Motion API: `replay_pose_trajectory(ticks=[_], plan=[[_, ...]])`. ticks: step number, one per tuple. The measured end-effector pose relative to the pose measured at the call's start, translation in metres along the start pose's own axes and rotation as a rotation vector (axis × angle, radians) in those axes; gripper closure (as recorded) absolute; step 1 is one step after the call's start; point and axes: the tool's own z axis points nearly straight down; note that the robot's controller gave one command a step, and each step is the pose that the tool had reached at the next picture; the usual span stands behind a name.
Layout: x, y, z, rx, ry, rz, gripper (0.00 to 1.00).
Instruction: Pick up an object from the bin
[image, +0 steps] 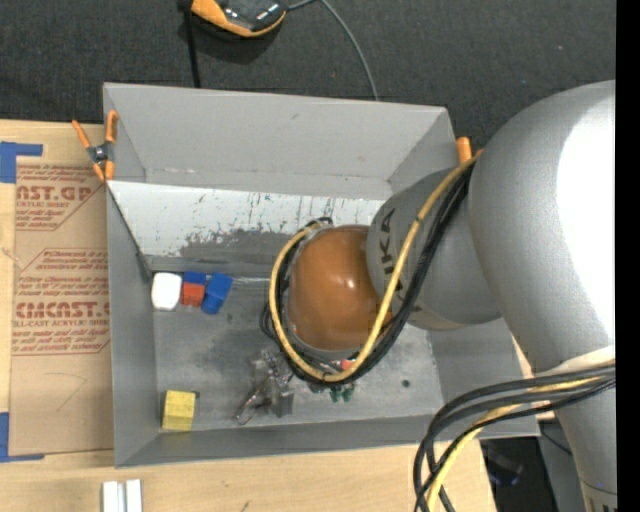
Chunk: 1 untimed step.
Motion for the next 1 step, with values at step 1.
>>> replay_pose_trajectory(ticks=[1], plan=[[0.0000, 0.0000, 0.0000, 0.000, 0.000, 0.000, 1.00]])
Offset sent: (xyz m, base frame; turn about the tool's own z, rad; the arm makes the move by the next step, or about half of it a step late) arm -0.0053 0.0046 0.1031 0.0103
